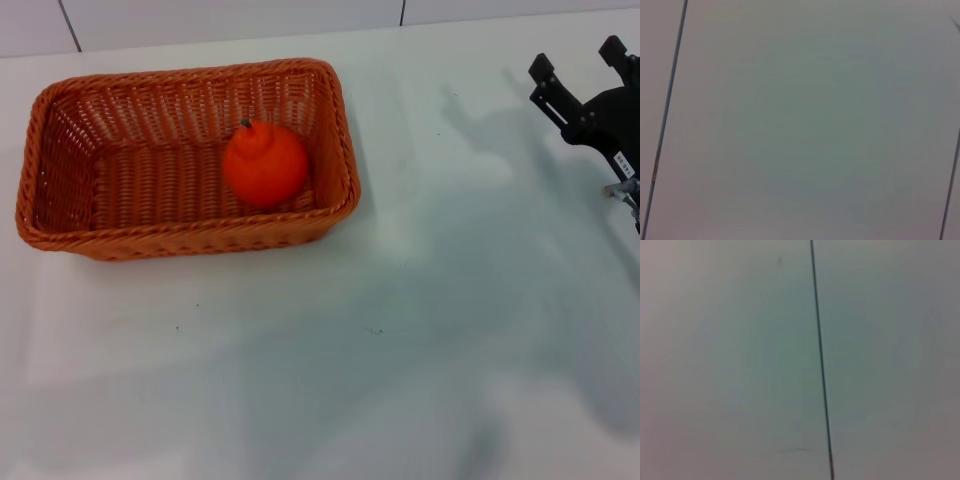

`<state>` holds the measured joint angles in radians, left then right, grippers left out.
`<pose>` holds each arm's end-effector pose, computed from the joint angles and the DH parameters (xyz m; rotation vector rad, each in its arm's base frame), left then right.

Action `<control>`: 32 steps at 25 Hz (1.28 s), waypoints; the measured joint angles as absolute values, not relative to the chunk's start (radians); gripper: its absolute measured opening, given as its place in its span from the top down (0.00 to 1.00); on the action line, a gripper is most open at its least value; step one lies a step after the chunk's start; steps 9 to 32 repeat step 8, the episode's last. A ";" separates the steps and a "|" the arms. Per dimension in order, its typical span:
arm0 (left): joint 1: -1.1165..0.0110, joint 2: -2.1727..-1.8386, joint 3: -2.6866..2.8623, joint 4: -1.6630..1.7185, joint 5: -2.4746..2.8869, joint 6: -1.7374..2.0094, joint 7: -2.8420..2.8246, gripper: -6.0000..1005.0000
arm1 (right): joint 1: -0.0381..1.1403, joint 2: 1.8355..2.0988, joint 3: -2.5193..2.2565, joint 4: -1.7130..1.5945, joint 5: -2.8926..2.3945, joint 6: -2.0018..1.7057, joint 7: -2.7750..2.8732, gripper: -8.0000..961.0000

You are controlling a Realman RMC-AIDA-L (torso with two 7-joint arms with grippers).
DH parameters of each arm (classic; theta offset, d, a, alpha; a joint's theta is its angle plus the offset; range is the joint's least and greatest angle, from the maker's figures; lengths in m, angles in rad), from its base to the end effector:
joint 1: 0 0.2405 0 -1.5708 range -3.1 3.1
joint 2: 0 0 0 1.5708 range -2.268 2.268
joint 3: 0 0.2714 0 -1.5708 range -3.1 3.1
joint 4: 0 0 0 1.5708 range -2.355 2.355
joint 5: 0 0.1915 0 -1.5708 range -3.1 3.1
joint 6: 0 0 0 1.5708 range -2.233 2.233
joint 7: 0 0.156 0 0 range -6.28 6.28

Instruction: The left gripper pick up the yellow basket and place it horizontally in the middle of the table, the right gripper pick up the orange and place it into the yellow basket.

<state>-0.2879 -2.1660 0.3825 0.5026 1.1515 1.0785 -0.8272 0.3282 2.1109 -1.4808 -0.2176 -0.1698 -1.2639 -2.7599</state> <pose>-0.3898 0.3057 0.0701 -1.3878 -0.7708 -0.7512 0.3169 0.3151 -0.0091 -0.5594 -1.8296 -1.4315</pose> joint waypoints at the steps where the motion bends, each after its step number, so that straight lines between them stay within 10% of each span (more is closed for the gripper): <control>1: -0.289 -2.166 0.383 0.502 1.151 1.079 -0.827 0.12 | 0.327 2.111 -1.483 -0.218 -0.170 -1.270 -2.759 0.02; 32: -0.292 -2.167 0.385 0.500 1.151 1.083 -0.817 0.12 | 0.331 2.111 -1.492 -0.195 -0.169 -1.288 -2.729 0.02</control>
